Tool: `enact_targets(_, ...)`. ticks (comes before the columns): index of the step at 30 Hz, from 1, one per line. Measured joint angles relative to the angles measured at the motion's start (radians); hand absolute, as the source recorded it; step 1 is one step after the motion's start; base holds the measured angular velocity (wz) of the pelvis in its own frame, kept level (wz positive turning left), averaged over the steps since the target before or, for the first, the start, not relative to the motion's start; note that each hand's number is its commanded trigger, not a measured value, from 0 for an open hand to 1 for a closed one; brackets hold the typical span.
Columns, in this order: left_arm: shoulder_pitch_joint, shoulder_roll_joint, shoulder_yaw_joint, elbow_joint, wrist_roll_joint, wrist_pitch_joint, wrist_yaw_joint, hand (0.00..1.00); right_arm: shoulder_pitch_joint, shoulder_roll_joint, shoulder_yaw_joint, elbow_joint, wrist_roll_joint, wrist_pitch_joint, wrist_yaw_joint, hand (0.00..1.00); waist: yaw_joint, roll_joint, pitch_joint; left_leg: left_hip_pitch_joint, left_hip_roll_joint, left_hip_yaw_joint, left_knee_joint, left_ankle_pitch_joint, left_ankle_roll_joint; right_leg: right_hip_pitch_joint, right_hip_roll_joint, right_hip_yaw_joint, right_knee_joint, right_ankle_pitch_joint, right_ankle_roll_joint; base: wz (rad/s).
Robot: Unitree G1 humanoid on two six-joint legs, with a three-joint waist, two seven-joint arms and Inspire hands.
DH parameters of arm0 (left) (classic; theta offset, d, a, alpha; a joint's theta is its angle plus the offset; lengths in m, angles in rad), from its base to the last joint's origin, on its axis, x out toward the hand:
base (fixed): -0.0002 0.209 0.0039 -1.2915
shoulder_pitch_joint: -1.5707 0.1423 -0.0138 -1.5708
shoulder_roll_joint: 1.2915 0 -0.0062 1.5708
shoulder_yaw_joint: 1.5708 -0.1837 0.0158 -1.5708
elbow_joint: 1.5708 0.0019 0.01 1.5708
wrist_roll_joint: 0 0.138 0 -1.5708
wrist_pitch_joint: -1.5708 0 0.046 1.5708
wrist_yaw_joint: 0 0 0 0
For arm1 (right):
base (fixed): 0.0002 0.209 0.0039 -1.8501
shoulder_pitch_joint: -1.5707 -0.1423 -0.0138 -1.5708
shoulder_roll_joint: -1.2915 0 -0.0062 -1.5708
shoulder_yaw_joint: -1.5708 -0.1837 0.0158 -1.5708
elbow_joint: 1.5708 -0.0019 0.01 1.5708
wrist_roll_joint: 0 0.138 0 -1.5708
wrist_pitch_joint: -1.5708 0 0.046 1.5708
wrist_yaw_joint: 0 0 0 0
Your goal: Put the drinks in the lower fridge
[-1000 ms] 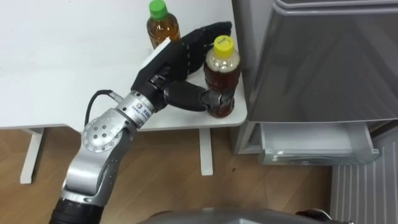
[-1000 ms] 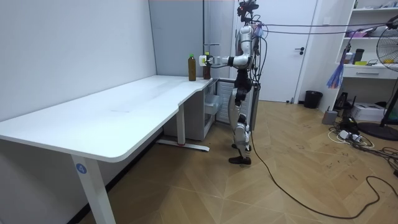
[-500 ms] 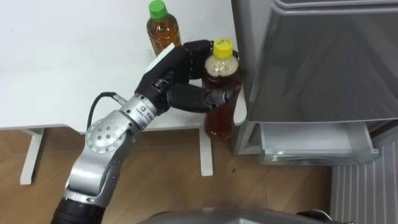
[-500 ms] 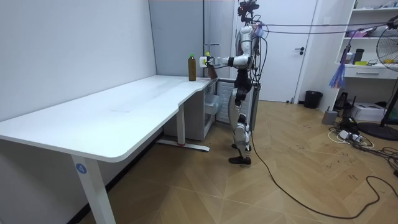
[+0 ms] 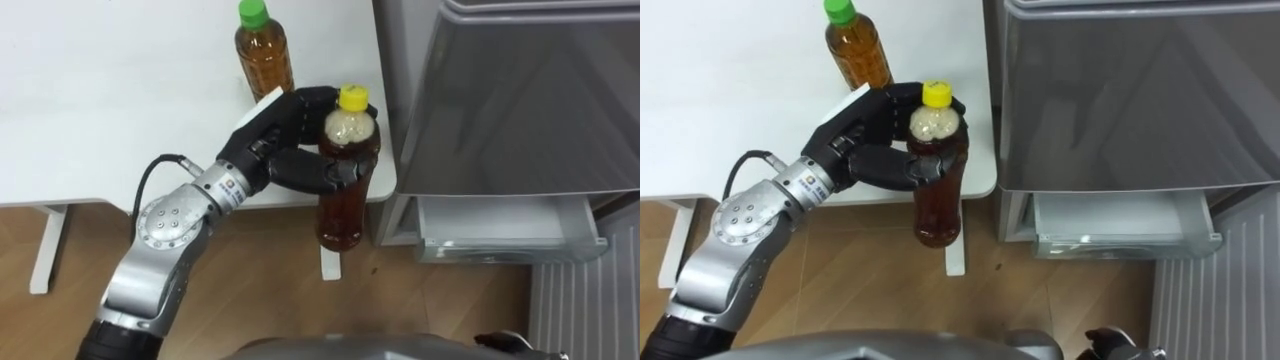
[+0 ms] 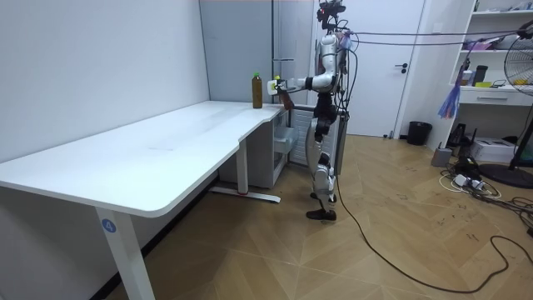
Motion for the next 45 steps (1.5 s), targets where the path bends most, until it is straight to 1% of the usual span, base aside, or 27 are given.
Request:
enact_targets(5,-0.01,-0.004,0.011,-0.005,-0.012,0.0,-0.011,1.0,0.0,-0.001,-0.002,-0.035,0.006,0.001,0.007,0.0,0.007,-0.003,-0.0017,0.001,0.001,0.002,0.0,0.0,0.0,-0.001,0.0,0.001,0.002,0.0,0.0,0.0)
enact_targets(7,-0.01,-0.018,0.027,-0.008,-0.028,0.0,-0.017,1.0,0.001,-0.001,-0.002,-0.064,0.012,0.0,0.006,0.0,0.009,-0.007,-0.0021,0.0,0.001,0.003,0.001,0.0,0.0,-0.001,0.0,0.002,0.002,0.0,0.0,-0.02)
enact_targets(9,-0.01,-0.032,0.036,-0.02,-0.045,-0.001,-0.017,1.0,0.0,-0.001,-0.002,-0.092,0.032,-0.003,-0.003,0.0,0.017,-0.015,-0.0051,0.001,0.002,0.004,0.001,0.0,0.0,-0.002,0.0,0.003,0.002,0.0,0.0,0.0)
enact_targets(12,-0.015,-0.035,0.044,-0.024,-0.055,-0.002,-0.019,1.0,-0.002,-0.001,-0.001,-0.148,0.032,-0.005,-0.001,0.0,0.023,-0.021,-0.0077,0.004,0.007,0.004,0.001,0.0,0.0,0.0,0.0,0.005,0.003,0.001,-0.001,-0.01)
enact_targets(13,-0.016,-0.036,0.045,-0.024,-0.055,-0.002,-0.02,1.0,-0.003,-0.002,-0.001,-0.156,0.032,-0.005,-0.001,0.0,0.028,-0.021,-0.0078,0.005,0.007,0.008,0.001,0.0,0.0,0.0,0.001,0.01,0.004,0.001,-0.001,-0.16)
enact_targets(14,-0.015,-0.038,0.05,-0.024,-0.057,-0.002,-0.022,1.0,0.002,-0.004,-0.001,-0.185,0.033,-0.004,0.004,0.0,0.043,-0.023,-0.0071,0.008,0.006,0.013,0.001,0.0,0.0,-0.002,0.002,0.018,0.004,0.002,-0.002,-0.14)
enact_targets(16,-0.013,-0.037,0.068,-0.024,-0.079,-0.002,-0.024,1.0,0.012,-0.002,-0.02,-0.266,0.07,-0.004,0.026,0.0,0.041,-0.024,-0.0065,0.006,0.005,0.013,0.001,0.0,0.0,-0.003,0.003,0.016,0.004,0.003,-0.003,-0.06)
enact_targets(17,-0.013,-0.037,0.079,-0.024,-0.09,-0.002,-0.024,1.0,0.02,0.003,-0.02,-0.337,0.114,-0.009,0.05,0.0,0.04,-0.024,-0.0065,0.005,0.006,0.013,0.001,0.0,0.0,-0.003,0.004,0.016,0.004,0.003,-0.004,0.0)
enact_targets(18,-0.013,-0.036,0.086,-0.024,-0.096,-0.002,-0.025,1.0,0.023,0.011,-0.02,-0.392,0.158,-0.028,0.076,0.0,0.039,-0.024,-0.0068,0.007,0.007,0.015,0.001,0.0,0.0,-0.002,0.004,0.015,0.004,0.003,-0.004,0.0)
enact_targets(19,-0.013,-0.036,0.088,-0.024,-0.101,-0.002,-0.025,1.0,0.025,0.015,-0.019,-0.417,0.181,-0.036,0.09,0.0,0.039,-0.025,-0.0069,0.007,0.009,0.016,0.001,0.0,0.0,-0.002,0.004,0.015,0.004,0.003,-0.004,0.0)
enact_targets(21,-0.013,-0.035,0.092,-0.024,-0.111,-0.003,-0.028,1.0,0.038,0.035,-0.013,-0.505,0.251,-0.057,0.151,0.0,0.043,-0.026,-0.0068,0.007,0.014,0.016,0.001,0.0,0.0,0.001,0.004,0.009,0.002,0.004,-0.004,0.07)
enact_targets(22,-0.012,-0.034,0.092,-0.024,-0.114,-0.003,-0.029,1.0,0.042,0.038,-0.006,-0.524,0.268,-0.058,0.165,0.0,0.044,-0.027,-0.0066,0.008,0.014,0.016,0.001,0.0,0.0,0.002,0.004,0.009,0.002,0.004,-0.004,0.07)
enact_targets(24,-0.009,-0.032,0.095,-0.021,-0.117,-0.003,-0.032,1.0,0.046,0.045,0.024,-0.581,0.322,-0.061,0.241,0.0,0.043,-0.027,-0.0064,0.012,0.014,0.014,0.001,0.0,0.0,0.006,0.003,0.008,0.002,0.004,-0.004,0.0)
enact_targets(26,-0.008,-0.034,0.096,-0.019,-0.117,-0.003,-0.037,1.0,0.064,0.048,0.03,-0.627,0.354,-0.062,0.296,0.0,0.043,-0.026,-0.0062,0.016,0.013,0.013,0.001,0.0,0.0,0.01,0.002,0.008,0.002,0.004,-0.004,0.0)
enact_targets(29,-0.005,-0.034,0.097,-0.019,-0.117,-0.003,-0.04,1.0,0.097,0.043,0.038,-0.709,0.404,-0.061,0.375,0.0,0.044,-0.026,-0.0058,0.02,0.013,0.014,0.001,0.0,0.0,0.014,0.001,-0.004,0.002,0.004,-0.003,0.0)
enact_targets(32,0.001,-0.032,0.096,-0.015,-0.117,-0.003,-0.042,1.0,0.103,0.042,0.041,-0.76,0.449,-0.058,0.451,0.0,0.043,-0.023,-0.0042,0.02,0.014,0.016,0.003,0.0,-0.001,0.013,0.0,-0.008,0.005,0.004,-0.004,0.0)
enact_targets(35,0.012,-0.031,0.095,-0.011,-0.117,-0.003,-0.047,1.0,0.097,0.042,0.04,-0.777,0.483,-0.058,0.511,0.0,0.042,-0.02,-0.0016,0.019,0.015,0.015,0.008,0.0,-0.001,0.009,-0.001,-0.013,0.017,0.004,-0.003,0.0)
enact_targets(40,0.012,-0.029,0.097,-0.011,-0.117,-0.003,-0.051,1.0,0.098,0.037,0.041,-0.793,0.503,-0.056,0.59,0.0,0.046,-0.018,-0.0002,-0.003,0.016,0.013,0.015,0.0,-0.001,-0.014,-0.002,-0.018,0.033,0.004,-0.004,0.0)
enact_targets(42,0.014,-0.027,0.1,-0.01,-0.118,-0.003,-0.062,1.0,0.099,0.033,0.04,-0.81,0.503,-0.056,0.635,0.0,0.047,-0.021,0.0013,-0.006,0.016,0.013,0.017,0.0,0.0,-0.016,-0.004,-0.018,0.037,0.004,-0.004,0.0)
enact_targets(45,0.015,-0.021,0.101,-0.011,-0.119,-0.003,-0.08,1.0,0.099,0.03,0.04,-0.823,0.502,-0.054,0.691,0.0,0.051,-0.032,-0.0008,-0.006,0.016,0.014,0.016,0.0,0.0,-0.018,-0.006,-0.016,0.037,0.004,-0.004,0.0)
